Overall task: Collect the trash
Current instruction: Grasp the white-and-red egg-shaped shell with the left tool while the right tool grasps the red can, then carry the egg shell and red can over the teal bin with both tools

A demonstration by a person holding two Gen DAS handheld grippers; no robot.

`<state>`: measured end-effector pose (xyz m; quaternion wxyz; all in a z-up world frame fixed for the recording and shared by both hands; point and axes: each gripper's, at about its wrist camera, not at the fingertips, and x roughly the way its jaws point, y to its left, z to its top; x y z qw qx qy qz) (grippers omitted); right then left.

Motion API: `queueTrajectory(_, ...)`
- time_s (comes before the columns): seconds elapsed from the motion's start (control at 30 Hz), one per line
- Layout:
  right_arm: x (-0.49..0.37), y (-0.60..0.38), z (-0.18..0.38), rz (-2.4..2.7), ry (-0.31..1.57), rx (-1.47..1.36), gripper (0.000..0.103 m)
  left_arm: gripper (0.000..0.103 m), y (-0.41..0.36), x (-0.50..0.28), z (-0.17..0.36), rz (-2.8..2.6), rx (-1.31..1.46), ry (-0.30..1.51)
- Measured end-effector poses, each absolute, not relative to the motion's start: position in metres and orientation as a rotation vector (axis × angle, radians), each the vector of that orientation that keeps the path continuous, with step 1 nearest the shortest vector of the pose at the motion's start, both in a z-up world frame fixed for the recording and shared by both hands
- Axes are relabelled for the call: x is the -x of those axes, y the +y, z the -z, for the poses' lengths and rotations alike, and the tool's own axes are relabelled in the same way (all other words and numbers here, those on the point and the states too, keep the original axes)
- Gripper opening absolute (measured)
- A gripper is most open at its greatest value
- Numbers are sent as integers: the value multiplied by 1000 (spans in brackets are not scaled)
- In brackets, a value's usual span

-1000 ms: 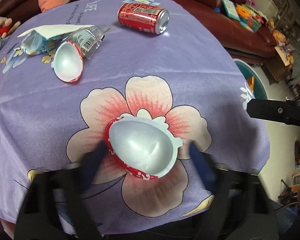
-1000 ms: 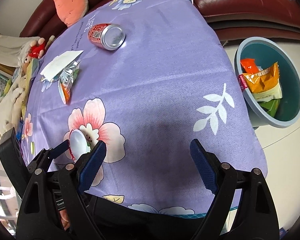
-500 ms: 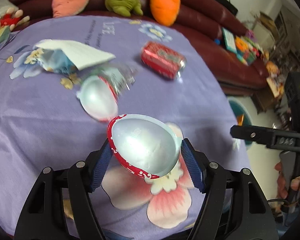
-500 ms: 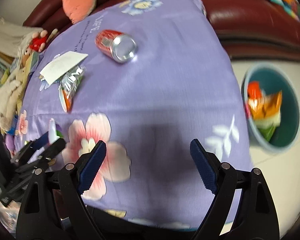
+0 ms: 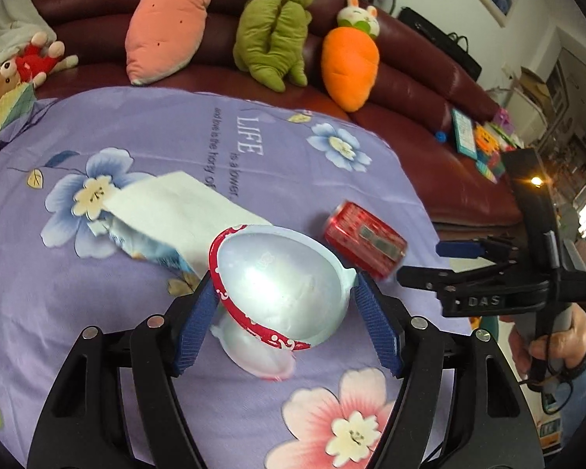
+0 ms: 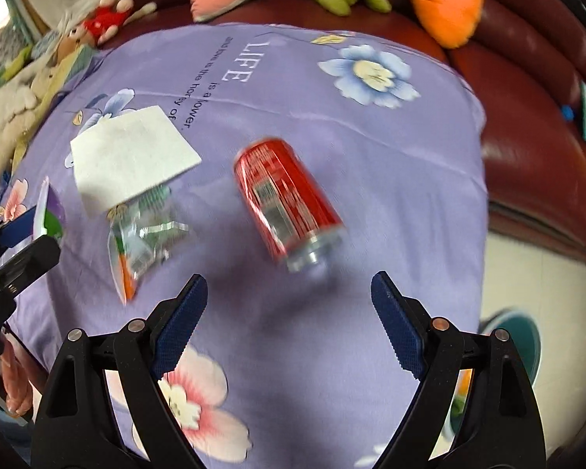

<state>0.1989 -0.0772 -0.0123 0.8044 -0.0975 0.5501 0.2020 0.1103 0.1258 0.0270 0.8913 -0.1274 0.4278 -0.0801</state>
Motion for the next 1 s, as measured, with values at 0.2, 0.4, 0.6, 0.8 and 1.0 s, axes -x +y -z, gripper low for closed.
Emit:
queueTrajectory(0.2,-232,-51,32,-457,1197,273,82,72,148,-131,-18,137,296,914)
queueTrajectory(0.4,-249,-41,55,-457,1208,293,72,72,149,-139,-13,130,292,929)
queueTrajectory(0.6,-242,-62,51,-504,1216,163,63,72,131,-142,-17,158,277,932)
queueTrajectory(0.8,-226,-128,24,-460,1165,-16,63,72,80,-139,-26,246,220,930)
queueTrajectory(1.0,-193,-215,-7,-375,1076,-149,63,72,5,-131,-28,367,148,948)
